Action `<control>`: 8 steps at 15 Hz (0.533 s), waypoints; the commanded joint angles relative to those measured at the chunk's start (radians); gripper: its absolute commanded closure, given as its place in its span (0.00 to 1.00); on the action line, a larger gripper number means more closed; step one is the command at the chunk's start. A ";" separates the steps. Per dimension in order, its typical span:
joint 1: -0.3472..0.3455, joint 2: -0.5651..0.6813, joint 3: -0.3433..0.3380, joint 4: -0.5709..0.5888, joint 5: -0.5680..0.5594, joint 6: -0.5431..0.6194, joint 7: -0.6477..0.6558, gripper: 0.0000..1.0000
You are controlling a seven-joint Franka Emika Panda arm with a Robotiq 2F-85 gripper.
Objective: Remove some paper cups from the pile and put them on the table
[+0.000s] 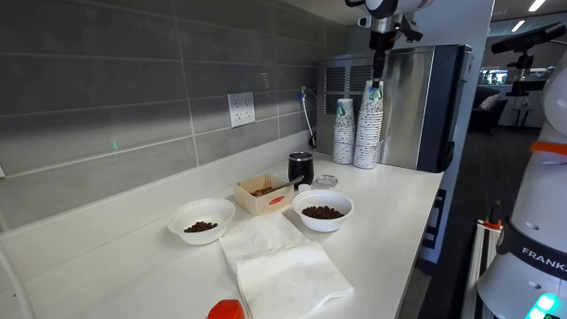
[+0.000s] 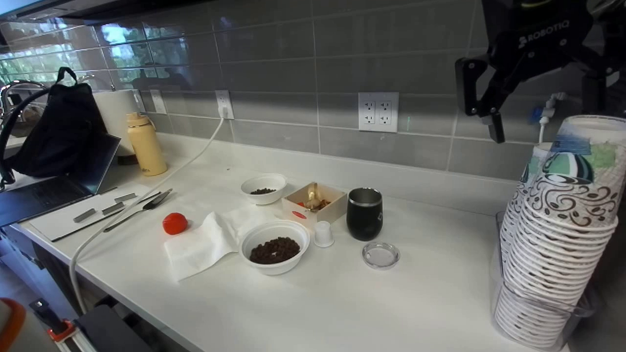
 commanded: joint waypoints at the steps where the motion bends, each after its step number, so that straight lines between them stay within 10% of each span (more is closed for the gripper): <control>1: -0.031 0.069 0.017 0.058 0.067 0.006 -0.073 0.00; 6: -0.058 0.110 0.026 0.068 0.112 0.011 -0.114 0.00; 7: -0.063 0.113 0.029 0.067 0.123 0.012 -0.119 0.25; 8: -0.067 0.114 0.032 0.067 0.127 0.011 -0.123 0.26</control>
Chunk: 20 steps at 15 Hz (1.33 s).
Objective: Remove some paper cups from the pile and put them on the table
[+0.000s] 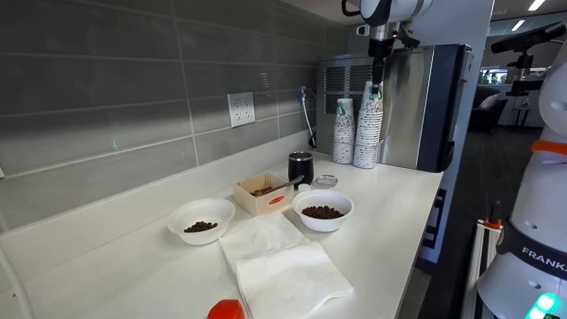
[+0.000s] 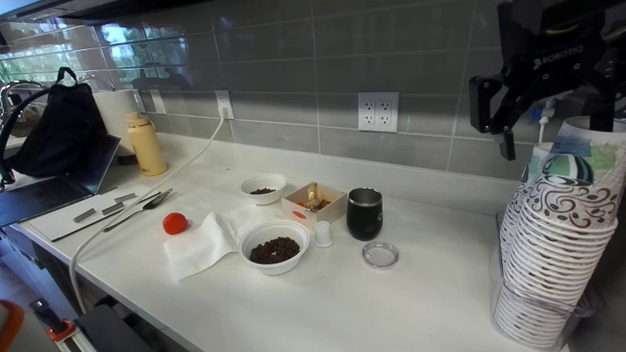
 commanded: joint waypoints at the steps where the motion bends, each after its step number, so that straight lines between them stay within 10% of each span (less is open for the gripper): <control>1: -0.034 0.026 0.021 0.028 0.051 0.011 -0.051 0.34; 10: -0.069 -0.007 0.028 -0.005 0.040 0.039 -0.046 0.98; 20: -0.124 -0.273 0.080 -0.147 -0.096 0.021 0.154 0.98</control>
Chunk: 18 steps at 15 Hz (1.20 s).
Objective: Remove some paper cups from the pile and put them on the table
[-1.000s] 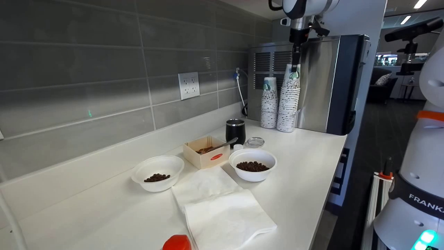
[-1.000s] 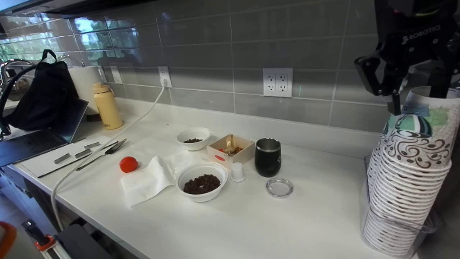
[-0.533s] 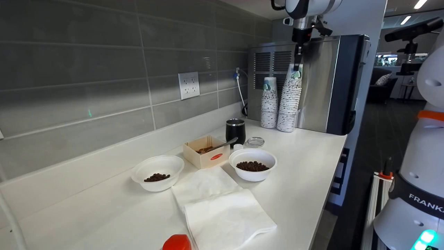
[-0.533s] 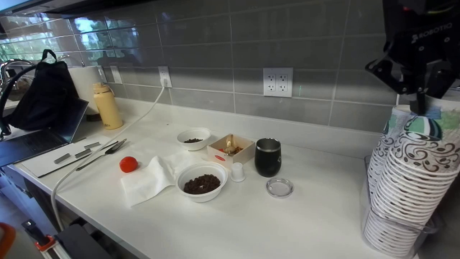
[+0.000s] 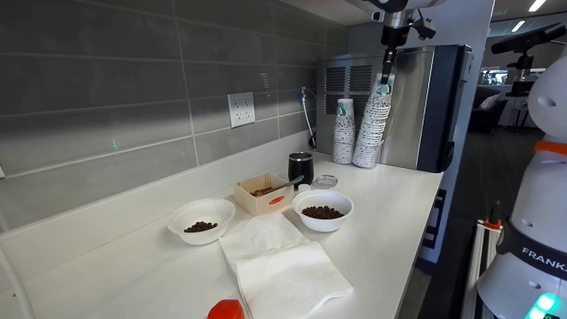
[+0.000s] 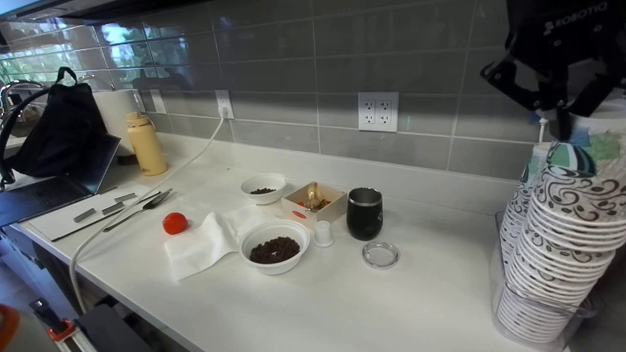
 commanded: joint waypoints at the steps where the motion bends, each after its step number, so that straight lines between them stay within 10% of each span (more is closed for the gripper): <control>1: -0.044 -0.153 0.037 -0.070 -0.091 0.000 0.104 0.98; 18: 0.082 -0.436 0.147 -0.173 -0.125 -0.370 0.253 0.98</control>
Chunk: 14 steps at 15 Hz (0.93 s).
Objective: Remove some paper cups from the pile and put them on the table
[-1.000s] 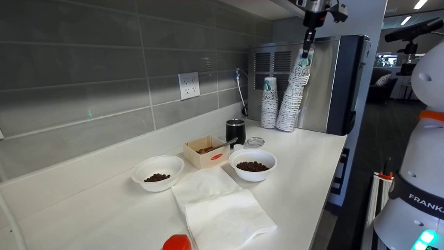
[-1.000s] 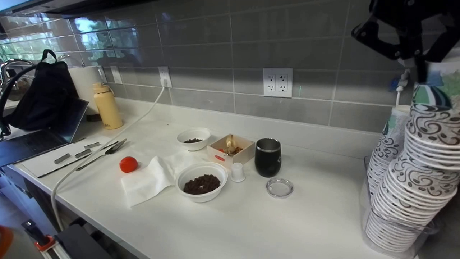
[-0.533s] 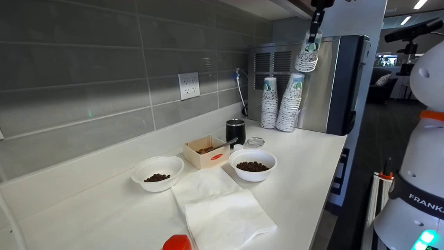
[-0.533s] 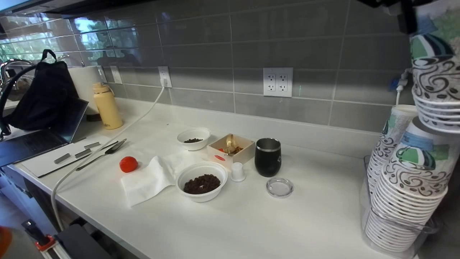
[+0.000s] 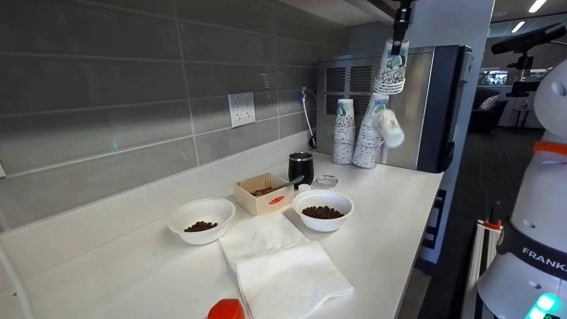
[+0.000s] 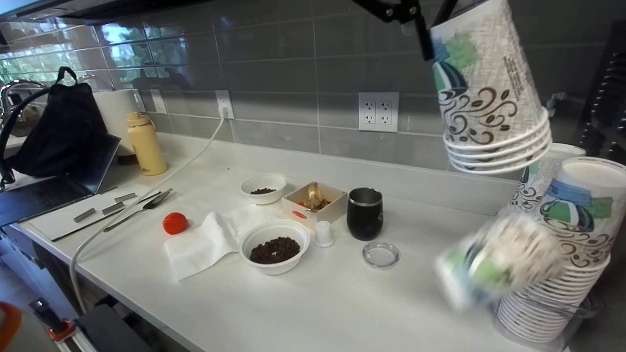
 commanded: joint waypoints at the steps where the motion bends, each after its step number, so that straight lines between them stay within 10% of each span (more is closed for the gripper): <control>1: 0.041 -0.007 -0.015 -0.056 -0.007 0.013 0.061 0.98; 14: 0.090 0.186 -0.139 -0.116 0.120 0.098 0.041 0.98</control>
